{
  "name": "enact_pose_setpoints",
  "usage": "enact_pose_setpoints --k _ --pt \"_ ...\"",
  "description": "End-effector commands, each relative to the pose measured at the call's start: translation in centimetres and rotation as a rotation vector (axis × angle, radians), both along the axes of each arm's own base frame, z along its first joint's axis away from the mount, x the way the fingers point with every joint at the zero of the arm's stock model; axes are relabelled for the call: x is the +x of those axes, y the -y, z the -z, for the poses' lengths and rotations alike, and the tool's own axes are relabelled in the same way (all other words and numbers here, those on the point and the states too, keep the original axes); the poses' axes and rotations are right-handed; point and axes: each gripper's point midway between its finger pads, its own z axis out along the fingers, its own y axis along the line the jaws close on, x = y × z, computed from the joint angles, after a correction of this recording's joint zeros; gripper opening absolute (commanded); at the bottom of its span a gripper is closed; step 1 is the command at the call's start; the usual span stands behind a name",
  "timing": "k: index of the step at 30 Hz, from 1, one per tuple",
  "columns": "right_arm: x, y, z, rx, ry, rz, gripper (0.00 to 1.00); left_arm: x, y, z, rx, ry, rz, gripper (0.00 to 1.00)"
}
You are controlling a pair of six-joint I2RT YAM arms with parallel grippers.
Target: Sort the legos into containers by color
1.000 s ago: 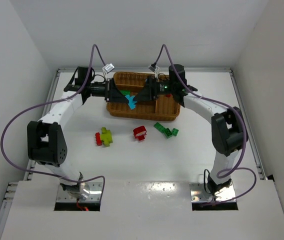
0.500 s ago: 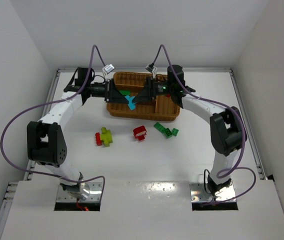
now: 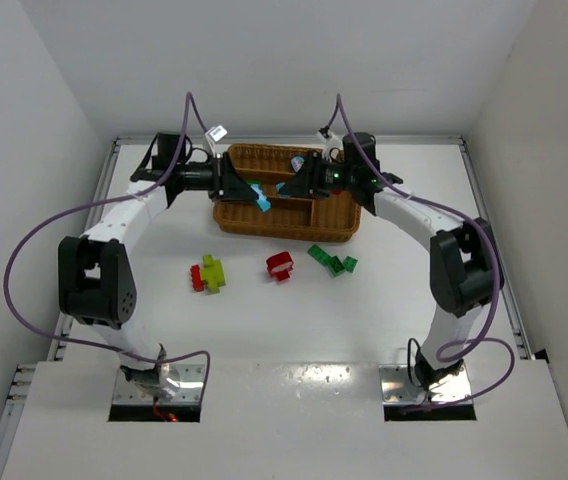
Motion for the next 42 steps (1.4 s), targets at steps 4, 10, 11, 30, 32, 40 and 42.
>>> enact_pose_setpoints --k 4,10,11,30,32,40,42 --pt "6.2 5.6 0.6 -0.303 0.045 0.425 0.11 9.8 -1.4 -1.0 0.053 -0.065 -0.353 0.0" --pt "9.7 7.1 2.4 -0.44 0.01 0.541 0.11 18.2 -2.0 3.2 0.095 -0.166 -0.562 0.0" --pt "10.5 7.2 1.7 -0.448 0.033 0.553 0.11 18.8 -1.6 3.6 0.109 -0.17 -0.573 0.0" --pt "17.8 4.9 5.2 -0.497 0.045 0.555 0.16 27.9 -1.4 11.4 0.131 -0.21 -0.7 0.34" --pt "18.9 3.4 6.1 -0.478 0.038 0.537 0.17 27.7 -1.3 12.0 0.137 -0.214 -0.685 0.53" --pt "22.1 1.0 7.8 -0.392 0.078 0.556 0.28 25.7 -1.3 5.4 0.099 -0.143 -0.667 0.9" --pt "22.9 0.6 8.1 -0.373 0.083 0.564 0.42 24.8 -1.7 4.1 0.102 -0.136 -0.682 0.9"
